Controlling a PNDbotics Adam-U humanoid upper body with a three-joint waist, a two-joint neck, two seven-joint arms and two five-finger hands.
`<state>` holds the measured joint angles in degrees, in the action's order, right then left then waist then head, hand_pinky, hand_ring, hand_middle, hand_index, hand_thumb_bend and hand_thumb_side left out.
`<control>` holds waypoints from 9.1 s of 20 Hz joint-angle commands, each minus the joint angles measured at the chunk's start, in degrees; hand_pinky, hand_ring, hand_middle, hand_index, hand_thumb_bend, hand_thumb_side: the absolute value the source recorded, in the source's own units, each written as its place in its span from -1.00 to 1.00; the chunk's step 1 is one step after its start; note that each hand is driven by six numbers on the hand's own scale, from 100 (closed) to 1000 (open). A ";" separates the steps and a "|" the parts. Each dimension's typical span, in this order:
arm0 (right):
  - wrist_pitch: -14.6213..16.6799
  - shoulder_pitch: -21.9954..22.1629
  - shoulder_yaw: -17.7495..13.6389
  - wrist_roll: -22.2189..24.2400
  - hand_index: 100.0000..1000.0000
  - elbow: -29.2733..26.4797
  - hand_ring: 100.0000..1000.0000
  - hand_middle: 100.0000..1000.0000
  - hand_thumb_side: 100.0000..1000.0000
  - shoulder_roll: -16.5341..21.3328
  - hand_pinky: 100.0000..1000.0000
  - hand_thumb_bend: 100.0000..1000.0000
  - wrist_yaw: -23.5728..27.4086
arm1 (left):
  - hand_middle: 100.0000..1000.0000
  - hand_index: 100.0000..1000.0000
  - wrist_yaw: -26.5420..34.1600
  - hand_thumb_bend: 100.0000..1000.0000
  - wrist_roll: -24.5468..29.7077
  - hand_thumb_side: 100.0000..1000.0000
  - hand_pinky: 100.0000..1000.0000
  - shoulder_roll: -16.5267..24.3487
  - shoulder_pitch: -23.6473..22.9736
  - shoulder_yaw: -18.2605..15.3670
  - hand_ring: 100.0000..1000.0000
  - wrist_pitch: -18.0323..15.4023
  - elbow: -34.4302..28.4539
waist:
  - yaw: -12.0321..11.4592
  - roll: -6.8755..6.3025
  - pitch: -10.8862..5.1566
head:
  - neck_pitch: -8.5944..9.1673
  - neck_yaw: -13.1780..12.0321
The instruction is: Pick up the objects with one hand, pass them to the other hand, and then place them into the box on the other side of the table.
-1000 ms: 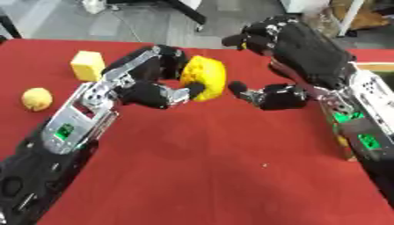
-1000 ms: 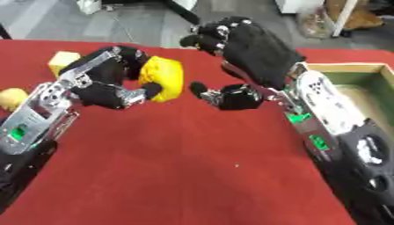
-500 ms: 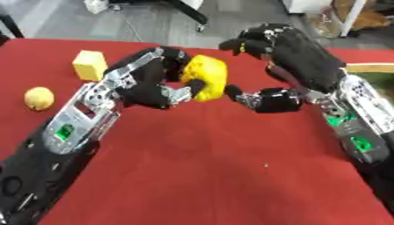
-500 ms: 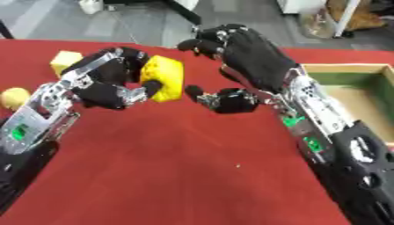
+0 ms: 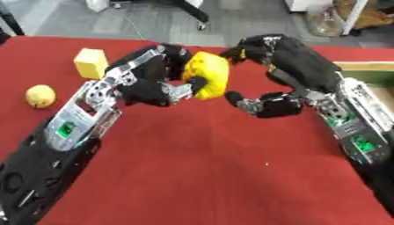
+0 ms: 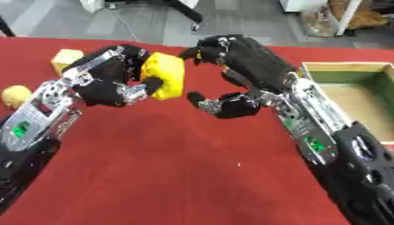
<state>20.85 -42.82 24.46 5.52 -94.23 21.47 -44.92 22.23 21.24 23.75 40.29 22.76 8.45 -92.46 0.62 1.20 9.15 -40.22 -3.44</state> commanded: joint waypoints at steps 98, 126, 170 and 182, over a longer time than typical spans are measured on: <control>-3.66 1.60 1.98 -12.55 -0.38 -0.65 -0.09 -0.22 -1.00 -0.80 0.01 -0.72 12.11 | 0.08 0.23 -0.56 0.11 4.67 -0.03 0.41 2.08 1.49 2.11 0.15 1.75 -1.70 | 0.49 -0.36 -1.16 | -0.90 -0.42; -19.96 8.88 -19.39 -24.52 -0.37 11.57 -0.10 -0.25 -1.00 18.36 -0.01 -0.60 25.80 | 0.30 0.38 -4.34 0.36 -8.92 0.26 0.50 10.78 -11.30 -15.14 0.28 -5.85 -5.47 | 0.03 -0.18 -0.81 | -0.09 1.68; -16.79 17.97 -28.43 -21.37 0.80 3.71 0.29 0.18 -0.50 17.77 0.28 -0.20 26.42 | 0.35 0.42 -24.89 0.02 -14.79 -0.14 0.53 23.04 -14.53 -23.66 0.36 -6.48 3.32 | 0.33 -1.13 -1.23 | -0.02 -1.13; -15.76 20.11 -27.99 -20.48 0.81 -7.05 0.30 0.18 -0.49 17.58 0.30 -0.31 28.59 | 0.34 0.44 -57.49 -0.24 0.33 -0.87 0.53 26.61 -5.07 -21.98 0.42 -4.48 30.22 | 1.31 -1.10 -1.87 | -0.01 -2.88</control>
<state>4.83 -22.18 -3.13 -15.16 -99.60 37.14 -16.78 -32.74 20.27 49.16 34.08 1.26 4.02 -64.30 1.88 0.79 9.11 -40.66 -6.04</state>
